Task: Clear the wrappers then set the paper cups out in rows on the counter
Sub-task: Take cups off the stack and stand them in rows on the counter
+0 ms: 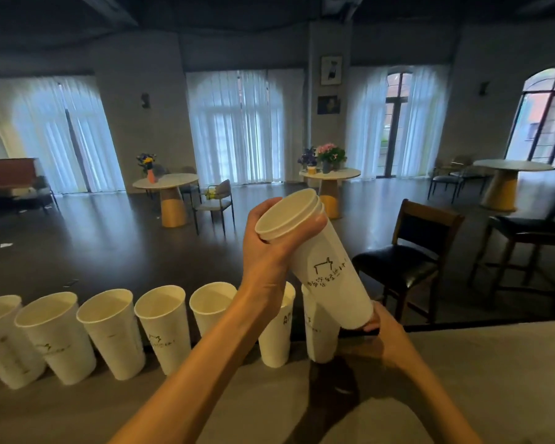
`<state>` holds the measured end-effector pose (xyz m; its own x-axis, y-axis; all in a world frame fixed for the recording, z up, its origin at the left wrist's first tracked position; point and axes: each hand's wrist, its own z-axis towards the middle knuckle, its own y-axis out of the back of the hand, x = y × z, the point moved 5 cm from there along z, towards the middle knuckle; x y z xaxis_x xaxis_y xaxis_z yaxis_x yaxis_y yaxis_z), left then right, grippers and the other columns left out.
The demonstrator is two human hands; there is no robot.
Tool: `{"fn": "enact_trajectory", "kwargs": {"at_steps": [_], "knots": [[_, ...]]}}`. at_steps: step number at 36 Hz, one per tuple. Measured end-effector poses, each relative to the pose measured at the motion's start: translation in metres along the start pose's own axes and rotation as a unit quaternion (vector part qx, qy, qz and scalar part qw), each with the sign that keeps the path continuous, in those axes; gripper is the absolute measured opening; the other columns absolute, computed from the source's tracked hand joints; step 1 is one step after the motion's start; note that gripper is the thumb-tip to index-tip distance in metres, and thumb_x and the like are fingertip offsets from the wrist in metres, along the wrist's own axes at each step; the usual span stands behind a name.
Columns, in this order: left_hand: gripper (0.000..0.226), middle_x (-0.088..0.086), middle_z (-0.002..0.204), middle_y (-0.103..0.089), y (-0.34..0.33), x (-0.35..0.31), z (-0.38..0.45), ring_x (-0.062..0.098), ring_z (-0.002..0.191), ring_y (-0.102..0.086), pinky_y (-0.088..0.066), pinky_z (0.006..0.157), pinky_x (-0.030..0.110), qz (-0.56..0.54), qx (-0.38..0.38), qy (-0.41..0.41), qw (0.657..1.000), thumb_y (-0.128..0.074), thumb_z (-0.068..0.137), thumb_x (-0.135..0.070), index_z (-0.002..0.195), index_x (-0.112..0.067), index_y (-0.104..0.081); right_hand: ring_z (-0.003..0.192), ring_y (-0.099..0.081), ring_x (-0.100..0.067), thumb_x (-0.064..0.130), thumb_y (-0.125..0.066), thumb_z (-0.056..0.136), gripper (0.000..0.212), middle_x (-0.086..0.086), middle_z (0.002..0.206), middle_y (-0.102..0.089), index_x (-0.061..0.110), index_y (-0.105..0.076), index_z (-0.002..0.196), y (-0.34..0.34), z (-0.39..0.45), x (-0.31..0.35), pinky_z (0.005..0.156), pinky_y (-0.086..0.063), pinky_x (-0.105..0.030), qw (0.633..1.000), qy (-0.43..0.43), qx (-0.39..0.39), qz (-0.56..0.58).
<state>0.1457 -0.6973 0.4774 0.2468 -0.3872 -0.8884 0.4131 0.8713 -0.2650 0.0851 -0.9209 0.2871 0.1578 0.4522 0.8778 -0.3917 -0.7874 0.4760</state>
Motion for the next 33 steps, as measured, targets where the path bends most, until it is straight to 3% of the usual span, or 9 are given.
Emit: {"fn": "enact_trajectory", "kwargs": {"at_steps": [4, 7, 10, 13, 18, 21, 24, 29, 33], "knots": [[0.080, 0.003, 0.114, -0.070, -0.040, 0.015, -0.007, 0.023, 0.105, -0.070, -0.060, 0.090, 0.050, 0.011, 0.070, 0.023, 0.997, -0.090, 0.048, -0.044, 0.121, -0.026, -0.060, 0.093, -0.067, -0.026, 0.007, -0.079, 0.077, 0.029, -0.012, 0.097, -0.068, 0.018, -0.063, 0.099, 0.066, -0.026, 0.007, 0.070, -0.052, -0.021, 0.992, -0.001, -0.119, 0.043], [0.077, 0.003, 0.116, -0.069, -0.074, 0.034, -0.017, 0.023, 0.105, -0.070, -0.060, 0.090, 0.049, 0.014, 0.106, 0.051, 0.993, -0.092, 0.047, -0.041, 0.116, -0.025, -0.061, 0.084, -0.071, -0.019, 0.018, -0.065, 0.090, 0.008, -0.016, 0.103, -0.072, 0.020, -0.068, 0.096, 0.092, -0.053, 0.032, 0.066, -0.056, -0.023, 0.978, -0.004, -0.106, 0.178], [0.082, 0.006, 0.121, -0.067, -0.101, 0.051, -0.024, 0.027, 0.108, -0.068, -0.061, 0.087, 0.050, 0.013, 0.123, 0.077, 0.989, -0.093, 0.044, -0.038, 0.118, -0.024, -0.060, 0.092, -0.073, -0.022, 0.051, -0.064, 0.082, 0.042, -0.013, 0.107, -0.074, 0.017, -0.067, 0.108, 0.096, -0.079, 0.059, 0.069, -0.060, -0.031, 0.958, 0.008, 0.011, 0.285], [0.081, 0.010, 0.119, -0.068, -0.116, 0.059, -0.024, 0.026, 0.100, -0.071, -0.063, 0.080, 0.044, -0.009, 0.109, 0.115, 0.987, -0.092, 0.043, -0.037, 0.116, -0.023, -0.061, 0.094, -0.072, -0.018, 0.068, -0.083, 0.043, 0.088, 0.002, 0.099, -0.076, 0.018, -0.061, 0.111, 0.100, -0.094, 0.071, 0.070, -0.058, -0.025, 0.980, 0.040, 0.047, 0.191], [0.083, 0.002, 0.109, -0.070, -0.118, 0.054, -0.024, 0.022, 0.096, -0.071, -0.062, 0.079, 0.042, 0.031, 0.070, 0.099, 0.992, -0.091, 0.040, -0.042, 0.115, -0.023, -0.062, 0.096, -0.071, -0.011, 0.046, -0.086, 0.045, 0.072, 0.011, 0.101, -0.075, 0.025, -0.065, 0.110, 0.105, -0.087, 0.066, 0.070, -0.058, -0.022, 0.993, 0.065, 0.011, 0.095], [0.064, -0.004, 0.111, -0.066, -0.112, 0.048, -0.026, 0.016, 0.100, -0.066, -0.058, 0.075, 0.030, 0.076, 0.055, 0.043, 0.995, -0.095, 0.062, -0.027, 0.116, -0.023, -0.060, 0.102, -0.068, -0.008, 0.038, -0.096, 0.048, 0.080, 0.009, 0.109, -0.072, 0.027, -0.062, 0.118, 0.101, -0.079, 0.065, 0.075, -0.058, -0.023, 0.993, 0.103, -0.030, 0.053], [0.067, -0.006, 0.115, -0.062, -0.101, 0.040, -0.020, 0.012, 0.103, -0.062, -0.056, 0.075, 0.026, 0.086, 0.010, 0.012, 0.996, -0.095, 0.063, -0.026, 0.119, -0.025, -0.059, 0.109, -0.060, -0.003, 0.046, -0.096, 0.047, 0.088, 0.017, 0.118, -0.063, 0.037, -0.053, 0.123, 0.090, -0.064, 0.055, 0.082, -0.057, -0.026, 0.989, 0.108, -0.097, -0.011], [0.086, -0.007, 0.120, -0.061, -0.084, 0.011, 0.000, 0.011, 0.106, -0.062, -0.055, 0.071, 0.019, 0.042, -0.031, -0.042, 0.998, -0.090, 0.053, -0.047, 0.128, -0.032, -0.053, 0.121, -0.056, -0.018, 0.042, -0.094, 0.051, 0.097, 0.005, 0.131, -0.059, 0.032, -0.044, 0.134, 0.057, -0.043, 0.013, 0.097, -0.053, -0.042, 0.992, -0.020, -0.108, -0.065], [0.088, -0.007, 0.119, -0.063, -0.070, -0.002, 0.013, 0.013, 0.106, -0.065, -0.059, 0.080, 0.026, 0.032, -0.038, -0.067, 0.996, -0.088, 0.051, -0.056, 0.129, -0.031, -0.055, 0.119, -0.058, -0.025, 0.041, -0.093, 0.053, 0.096, -0.004, 0.126, -0.061, 0.023, -0.047, 0.135, 0.031, -0.022, -0.008, 0.097, -0.051, -0.040, 0.985, -0.117, -0.104, -0.072]]}}
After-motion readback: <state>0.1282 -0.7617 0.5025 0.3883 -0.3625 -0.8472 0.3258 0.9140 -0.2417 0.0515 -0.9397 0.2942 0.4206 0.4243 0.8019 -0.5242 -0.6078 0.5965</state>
